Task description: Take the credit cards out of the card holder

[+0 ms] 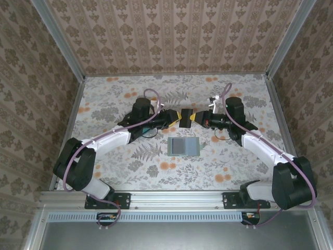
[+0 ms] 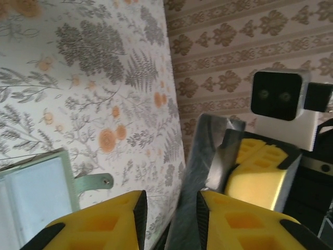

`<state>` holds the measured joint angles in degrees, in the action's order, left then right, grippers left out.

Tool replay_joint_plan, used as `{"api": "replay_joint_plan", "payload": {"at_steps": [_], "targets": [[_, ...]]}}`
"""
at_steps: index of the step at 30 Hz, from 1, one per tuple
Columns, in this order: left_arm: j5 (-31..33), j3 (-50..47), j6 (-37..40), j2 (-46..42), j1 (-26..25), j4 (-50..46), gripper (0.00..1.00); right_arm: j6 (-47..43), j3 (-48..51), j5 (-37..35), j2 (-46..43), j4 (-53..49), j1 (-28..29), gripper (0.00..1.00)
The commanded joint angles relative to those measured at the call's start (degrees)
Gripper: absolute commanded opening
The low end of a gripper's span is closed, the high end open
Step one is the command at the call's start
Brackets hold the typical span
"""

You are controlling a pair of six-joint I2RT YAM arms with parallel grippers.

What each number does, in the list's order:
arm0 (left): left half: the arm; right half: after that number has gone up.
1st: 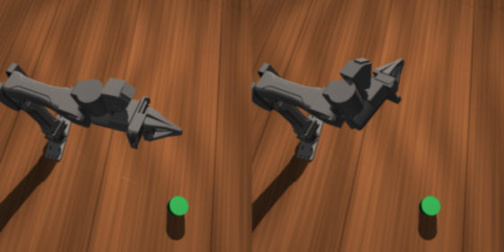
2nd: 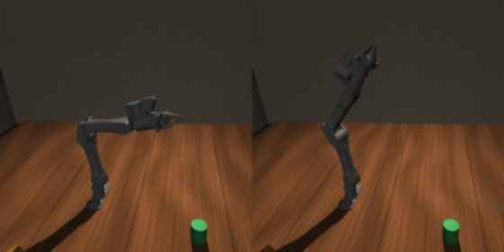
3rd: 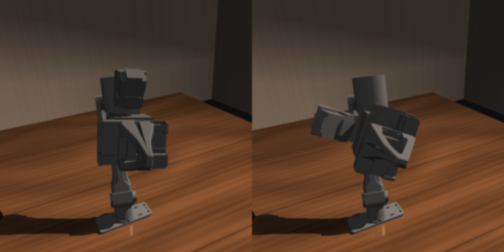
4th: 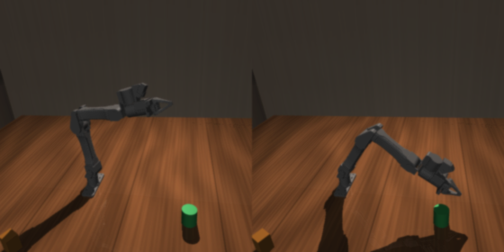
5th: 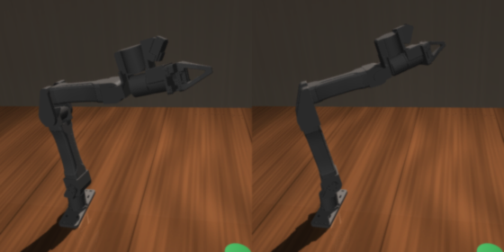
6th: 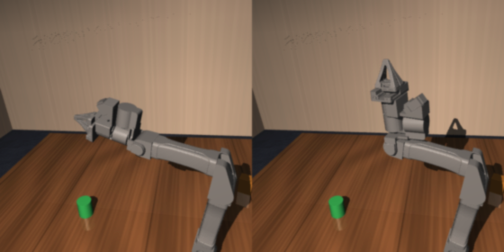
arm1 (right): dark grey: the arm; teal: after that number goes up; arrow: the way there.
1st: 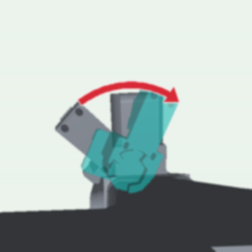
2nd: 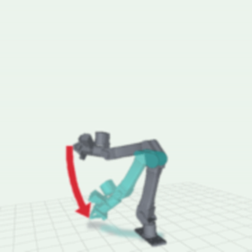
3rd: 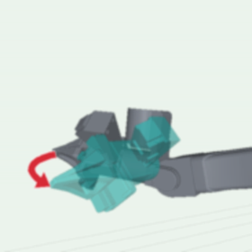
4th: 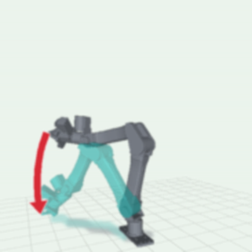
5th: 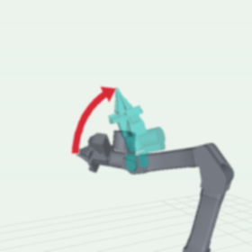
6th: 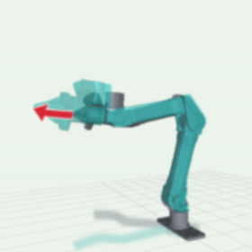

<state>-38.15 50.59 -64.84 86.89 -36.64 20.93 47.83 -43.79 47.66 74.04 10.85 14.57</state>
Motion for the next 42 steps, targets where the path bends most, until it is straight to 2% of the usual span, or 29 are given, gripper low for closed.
{"api": "replay_joint_plan", "payload": {"at_steps": [1, 7, 12, 14, 16, 18, 20, 23, 26, 27, 29, 33, 36, 40, 42], "targets": [[-2.24, -1.05, -2.31, -0.42, 0.34, 5.05, 0.31, 1.26, -0.49, 2.31, 0.74, 2.99, 0.47, 0.00], [-3.24, -1.10, -2.52, -0.33, 0.17, 6.44, 0.22, 1.78, -0.37, 2.64, 0.88, 4.08, 0.64, 0.00], [-3.21, -1.51, -3.34, -1.04, 0.26, 7.81, 0.07, 1.44, -0.31, 2.93, 1.56, 3.77, 0.64, 0.00], [-3.22, -1.72, -3.07, -1.38, 0.33, 7.44, 0.01, 0.97, -0.33, 2.55, 1.72, 2.92, 0.71, 0.11], [-3.08, -1.91, -2.61, -1.94, 0.56, 6.56, 0.00, 0.16, -0.37, 2.20, 1.76, 1.85, 0.64, 0.19], [-3.07, -1.98, -1.42, -2.88, 1.01, 4.68, 0.00, -1.14, -0.65, 1.12, 1.56, -0.62, 0.65, 0.50], [-2.94, -1.86, 0.56, -4.06, 1.76, 1.13, 0.00, -2.50, -0.79, 0.06, 1.04, -2.86, 0.65, 0.63], [-2.02, -0.36, 7.18, -6.41, 3.07, -9.18, 0.00, -4.59, -0.97, -2.00, -0.15, -6.12, 0.64, 0.78], [0.15, 2.56, 16.78, -8.67, 4.56, -23.06, 0.00, -6.17, -1.03, -3.89, -1.40, -8.54, 0.68, 0.86], [0.89, 3.68, 20.23, -9.27, 5.33, -27.57, 0.00, -6.63, -1.14, -4.37, -1.72, -9.30, 0.65, 0.94], [3.40, 5.81, 26.31, -10.19, 6.90, -35.78, 0.00, -7.50, -1.34, -5.36, -2.46, -10.61, 0.75, 0.98], [9.59, 10.59, 38.40, -11.16, 10.08, -50.02, 0.00, -9.01, -1.47, -7.30, -3.96, -12.74, 0.88, 1.00], [17.86, 13.64, 46.45, -11.73, 12.59, -56.62, 0.00, -9.97, -1.56, -8.68, -4.76, -13.77, 1.24, 1.00], [27.34, 14.42, 59.87, -14.39, 13.07, -57.58, 0.00, -11.56, -2.09, -9.94, -5.30, -15.20, 2.33, 1.00], [29.12, 13.63, 66.96, -16.00, 13.26, -56.17, 0.00, -12.16, -2.09, -10.86, -5.77, -15.66, 2.64, 1.00]]}}
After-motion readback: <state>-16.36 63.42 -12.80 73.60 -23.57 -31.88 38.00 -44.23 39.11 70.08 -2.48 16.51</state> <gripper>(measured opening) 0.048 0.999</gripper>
